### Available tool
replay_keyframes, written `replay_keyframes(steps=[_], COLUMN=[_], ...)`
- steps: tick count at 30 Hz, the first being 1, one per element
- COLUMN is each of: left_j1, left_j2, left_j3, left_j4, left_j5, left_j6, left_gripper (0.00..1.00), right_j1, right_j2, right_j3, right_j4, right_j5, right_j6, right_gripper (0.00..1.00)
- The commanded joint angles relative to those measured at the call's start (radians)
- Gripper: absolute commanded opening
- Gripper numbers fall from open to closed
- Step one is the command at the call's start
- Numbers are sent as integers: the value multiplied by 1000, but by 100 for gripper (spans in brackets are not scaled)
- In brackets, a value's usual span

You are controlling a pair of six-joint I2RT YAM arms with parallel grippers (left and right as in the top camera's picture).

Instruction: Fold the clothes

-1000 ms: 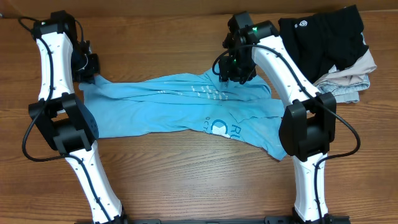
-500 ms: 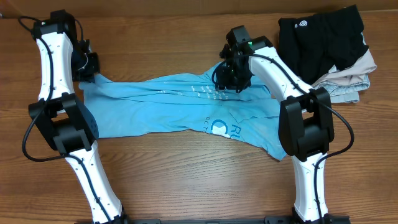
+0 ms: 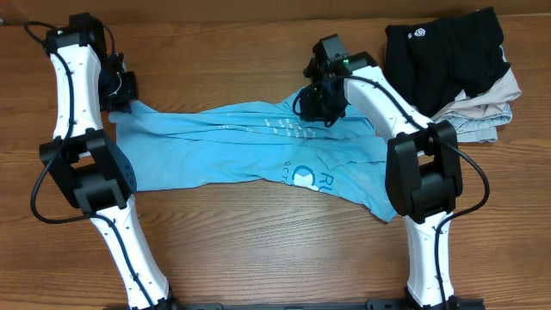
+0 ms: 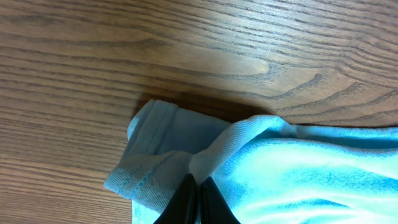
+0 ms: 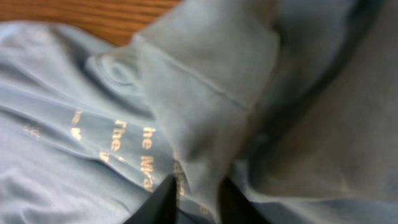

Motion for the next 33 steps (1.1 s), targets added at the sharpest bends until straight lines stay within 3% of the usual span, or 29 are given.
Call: replay_keyframes(steps=[1,3,9,22,29,33], left_j1=[-9,-9,-9,-8,-8,-8], left_j2=[0,0,0,0,-3,-10], left_j3=[20,20,20,21,39,92], left_j4=[0,2,18,97,91,25], left_j5=[11,11,11,11,-7,-60], left_j6=[-9,-9,-9,-5,-6,-5], left_gripper=[4,4,4,4,4,4], right_j1=[6,6,-14,-128,-131,-134], right_j2=[-4,-4,-8,-8,-25,-105], right_j3=[-27,-29,19,427,546,619], right_j4=[3,4,24,-60,-246,-449], right_j5=[8,12,61,158,200,202], right_j6=[11,22,29,-116,-121,-33], right_gripper=[12,4,4,4,4,4])
